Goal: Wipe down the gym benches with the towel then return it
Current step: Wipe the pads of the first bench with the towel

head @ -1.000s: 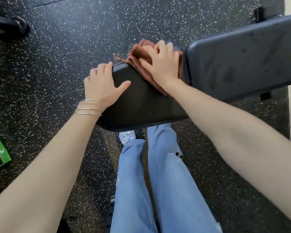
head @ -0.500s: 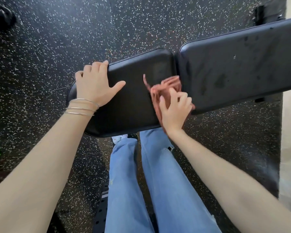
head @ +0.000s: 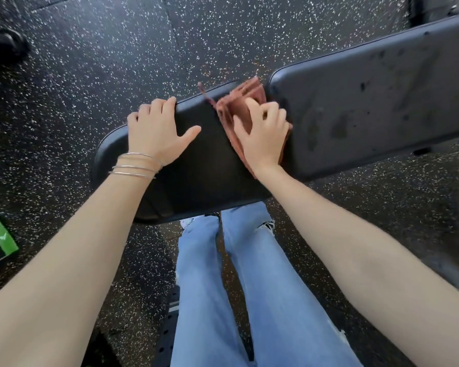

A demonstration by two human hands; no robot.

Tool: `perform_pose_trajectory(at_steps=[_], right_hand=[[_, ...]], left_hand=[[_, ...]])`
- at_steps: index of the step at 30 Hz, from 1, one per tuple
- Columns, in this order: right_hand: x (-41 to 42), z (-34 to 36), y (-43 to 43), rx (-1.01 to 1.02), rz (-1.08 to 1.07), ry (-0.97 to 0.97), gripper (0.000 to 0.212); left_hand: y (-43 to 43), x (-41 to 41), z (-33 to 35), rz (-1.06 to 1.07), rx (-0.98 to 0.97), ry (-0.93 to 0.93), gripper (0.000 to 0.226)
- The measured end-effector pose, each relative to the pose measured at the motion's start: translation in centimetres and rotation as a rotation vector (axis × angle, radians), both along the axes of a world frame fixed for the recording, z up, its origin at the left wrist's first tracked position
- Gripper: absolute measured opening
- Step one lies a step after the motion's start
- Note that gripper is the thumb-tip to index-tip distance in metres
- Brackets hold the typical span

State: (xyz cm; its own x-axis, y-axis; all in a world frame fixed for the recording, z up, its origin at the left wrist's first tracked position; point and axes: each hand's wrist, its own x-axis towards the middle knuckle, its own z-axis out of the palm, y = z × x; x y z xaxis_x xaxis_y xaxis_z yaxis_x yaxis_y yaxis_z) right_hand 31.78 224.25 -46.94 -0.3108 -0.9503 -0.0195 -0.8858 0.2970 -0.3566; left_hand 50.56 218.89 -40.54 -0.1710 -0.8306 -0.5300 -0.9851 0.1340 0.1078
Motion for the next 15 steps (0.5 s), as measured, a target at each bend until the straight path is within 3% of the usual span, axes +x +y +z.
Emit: perform_pose_trajectory(at_steps=[6,10,15], right_hand=[[0.1,0.6,14.1,0.02,0.273,-0.012,0.033],[-0.5,0.7,7.7,0.017,0.351,0.021,0.029],[0.1,1.5,-1.8,0.16,0.048,0.043,0.036]], left_hand=[[0.0,0.5,-0.2,-0.03,-0.004,0.013,0.064],[0.3,0.7,-0.5,-0.05,-0.027,0.024,0.065],[0.4,0.7,-0.6,-0.071,-0.021,0.025,0.067]])
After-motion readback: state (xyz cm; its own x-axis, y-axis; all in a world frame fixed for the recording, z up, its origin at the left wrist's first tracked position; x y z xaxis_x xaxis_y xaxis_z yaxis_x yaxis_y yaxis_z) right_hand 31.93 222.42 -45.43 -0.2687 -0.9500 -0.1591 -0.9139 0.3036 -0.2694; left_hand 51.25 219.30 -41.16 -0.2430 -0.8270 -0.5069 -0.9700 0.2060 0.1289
